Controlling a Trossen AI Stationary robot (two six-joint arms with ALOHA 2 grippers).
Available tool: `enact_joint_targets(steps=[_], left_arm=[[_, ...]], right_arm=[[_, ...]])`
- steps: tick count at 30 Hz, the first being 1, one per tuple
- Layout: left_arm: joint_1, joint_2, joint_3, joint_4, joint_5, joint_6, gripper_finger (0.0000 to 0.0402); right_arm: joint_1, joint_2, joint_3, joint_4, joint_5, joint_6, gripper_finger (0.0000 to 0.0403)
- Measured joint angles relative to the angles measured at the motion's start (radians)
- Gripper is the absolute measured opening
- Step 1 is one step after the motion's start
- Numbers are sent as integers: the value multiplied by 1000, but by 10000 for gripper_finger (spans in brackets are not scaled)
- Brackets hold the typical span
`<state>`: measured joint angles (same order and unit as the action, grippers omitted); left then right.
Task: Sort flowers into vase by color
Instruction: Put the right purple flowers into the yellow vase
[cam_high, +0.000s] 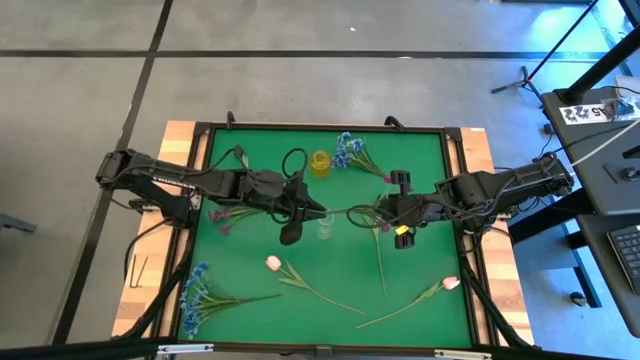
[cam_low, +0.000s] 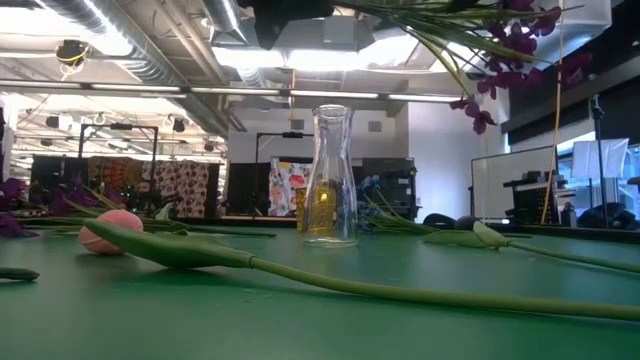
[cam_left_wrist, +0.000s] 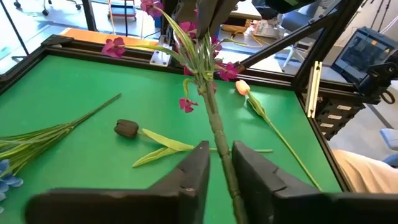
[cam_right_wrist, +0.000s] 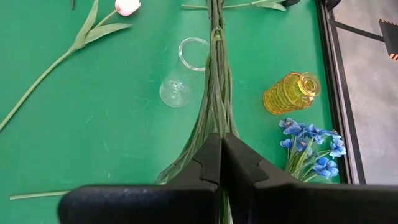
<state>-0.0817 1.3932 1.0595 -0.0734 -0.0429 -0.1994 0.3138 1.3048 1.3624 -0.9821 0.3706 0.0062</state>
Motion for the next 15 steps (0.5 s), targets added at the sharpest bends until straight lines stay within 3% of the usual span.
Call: enact_joint_targets(steps=[4,10,15], left_arm=[[-4,0,0,-3,-3,0,12],[-4,0,0,-3,-3,0,10],[-4,0,0,-3,-2,0,8]], right_arm=[[0,0,0,0,-5,0,7],[0,0,0,-1,-33,0,10],[0,0,0,1,-38,0,36]])
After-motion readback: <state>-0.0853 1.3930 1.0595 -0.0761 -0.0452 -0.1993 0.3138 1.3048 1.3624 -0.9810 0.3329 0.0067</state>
